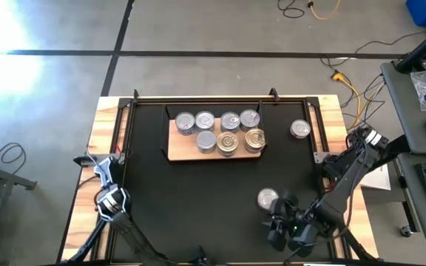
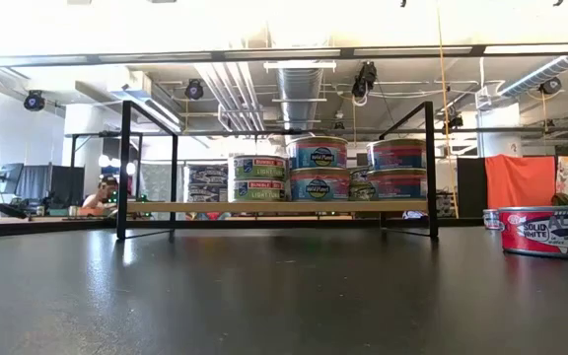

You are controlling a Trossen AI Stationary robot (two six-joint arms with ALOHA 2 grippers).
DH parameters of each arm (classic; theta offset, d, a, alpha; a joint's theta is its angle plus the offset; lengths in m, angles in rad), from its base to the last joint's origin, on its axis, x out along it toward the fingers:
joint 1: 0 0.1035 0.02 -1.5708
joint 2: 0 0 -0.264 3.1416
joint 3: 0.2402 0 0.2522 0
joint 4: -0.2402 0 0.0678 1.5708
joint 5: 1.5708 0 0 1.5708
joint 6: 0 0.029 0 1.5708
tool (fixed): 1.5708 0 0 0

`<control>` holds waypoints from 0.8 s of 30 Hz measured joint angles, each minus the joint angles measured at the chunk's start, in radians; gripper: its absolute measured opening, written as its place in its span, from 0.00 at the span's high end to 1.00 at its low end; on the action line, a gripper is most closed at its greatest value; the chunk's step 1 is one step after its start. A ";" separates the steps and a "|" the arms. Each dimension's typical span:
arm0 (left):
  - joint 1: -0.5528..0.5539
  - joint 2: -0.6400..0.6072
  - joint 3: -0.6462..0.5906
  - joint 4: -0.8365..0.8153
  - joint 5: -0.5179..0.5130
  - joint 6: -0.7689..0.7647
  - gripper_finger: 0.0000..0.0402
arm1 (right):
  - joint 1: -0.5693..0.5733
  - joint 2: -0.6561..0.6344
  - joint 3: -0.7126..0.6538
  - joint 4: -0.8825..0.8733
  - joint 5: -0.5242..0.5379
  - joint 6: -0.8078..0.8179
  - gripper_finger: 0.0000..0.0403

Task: Stack canned seafood by type on shelf
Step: Put the bottom red tuna can on the shelf

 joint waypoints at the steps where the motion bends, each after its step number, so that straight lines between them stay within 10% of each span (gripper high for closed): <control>1: -0.006 0.005 0.001 -0.011 0.001 -0.010 0.19 | 0.007 0.004 0.000 0.006 -0.004 0.001 0.60; 13: 0.044 -0.002 -0.017 -0.156 -0.020 0.122 0.18 | 0.013 0.005 0.000 -0.107 -0.037 -0.039 0.36; 24: 0.107 -0.022 -0.219 0.149 0.017 0.366 0.16 | 0.020 0.005 -0.147 -0.275 -0.064 0.260 0.14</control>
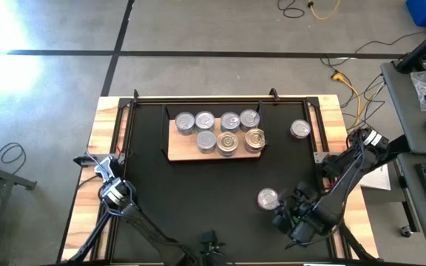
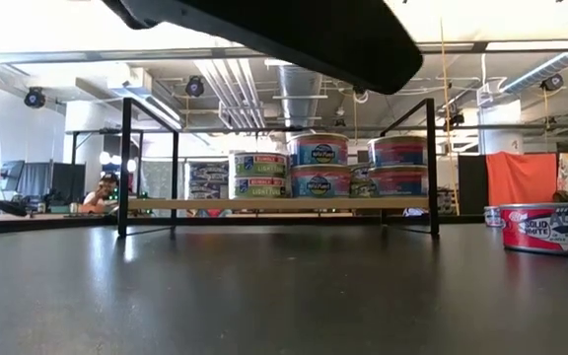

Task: Stack canned seafood by type on shelf
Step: Put the bottom red tuna can on the shelf

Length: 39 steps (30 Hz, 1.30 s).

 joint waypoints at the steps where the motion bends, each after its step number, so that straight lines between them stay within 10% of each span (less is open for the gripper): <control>1: 0.003 -0.011 -0.024 0.018 0.000 0.007 0.16 | 0.000 0.000 -0.026 0.007 -0.001 0.037 0.14; 11: 0.055 -0.173 -0.369 0.277 -0.016 0.017 0.16 | 0.000 -0.005 -0.029 -0.147 -0.084 0.123 0.17; 17: 0.074 -0.181 -0.568 0.718 -0.016 0.005 0.16 | 0.000 -0.010 -0.038 -0.196 -0.108 0.178 0.18; 39: 0.249 -0.046 -0.534 0.891 -0.017 0.069 0.13 | -0.168 -0.026 -0.279 0.280 -0.155 -0.056 0.18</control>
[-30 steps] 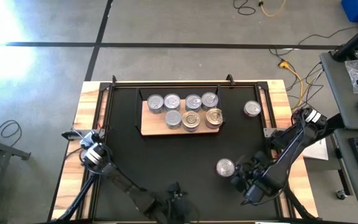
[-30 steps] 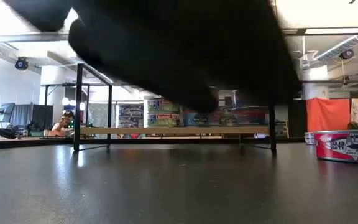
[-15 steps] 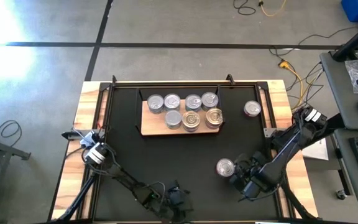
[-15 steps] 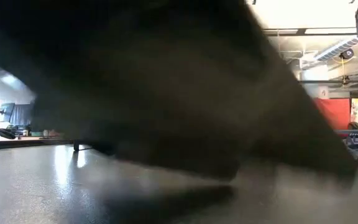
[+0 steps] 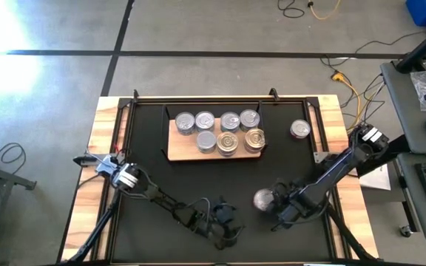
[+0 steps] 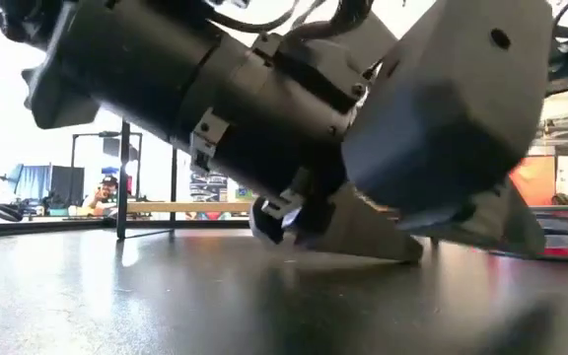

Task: Stack canned seafood by type on shelf
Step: Put the bottom red tuna can on the shelf

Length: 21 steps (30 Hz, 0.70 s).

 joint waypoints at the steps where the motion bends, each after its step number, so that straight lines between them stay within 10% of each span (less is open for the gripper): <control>1: 0.004 0.000 -0.002 0.003 -0.005 0.003 0.13 | -0.006 0.000 -0.001 0.062 0.004 -0.012 0.19; 9: 0.007 0.013 0.005 0.001 -0.030 0.080 0.13 | -0.013 -0.009 0.072 0.185 0.061 -0.181 0.18; 16: 0.011 0.046 0.042 -0.011 -0.040 0.091 0.13 | -0.020 -0.009 0.055 -0.107 0.115 0.091 0.19; 21: 0.026 0.062 0.067 -0.015 -0.069 0.142 0.13 | -0.055 -0.008 -0.008 0.069 0.117 0.095 0.19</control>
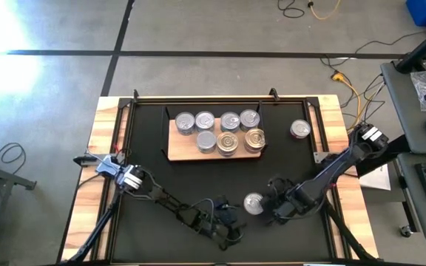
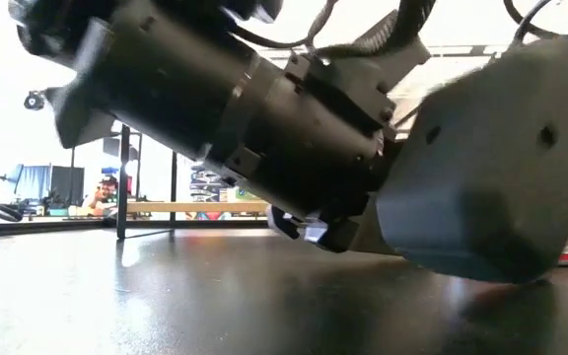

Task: Stack canned seafood by type on shelf
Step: Put the bottom red tuna can on the shelf

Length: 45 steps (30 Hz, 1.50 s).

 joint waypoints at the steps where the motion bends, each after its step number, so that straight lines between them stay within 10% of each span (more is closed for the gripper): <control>1: 0.009 0.002 0.000 -0.002 -0.002 0.010 0.13 | -0.008 0.000 -0.014 0.059 -0.009 -0.024 0.19; 24: 0.215 -0.059 0.028 -0.199 0.480 0.380 0.13 | 0.087 -0.039 0.063 0.059 -0.133 -0.116 0.19; 36: 0.187 -0.050 0.168 -0.379 0.507 0.456 0.13 | 0.054 0.029 0.027 0.135 -0.181 -0.515 0.24; 45: 0.082 -0.056 0.165 -0.441 0.510 0.375 0.17 | 0.026 0.081 0.025 -0.127 -0.140 -0.434 0.29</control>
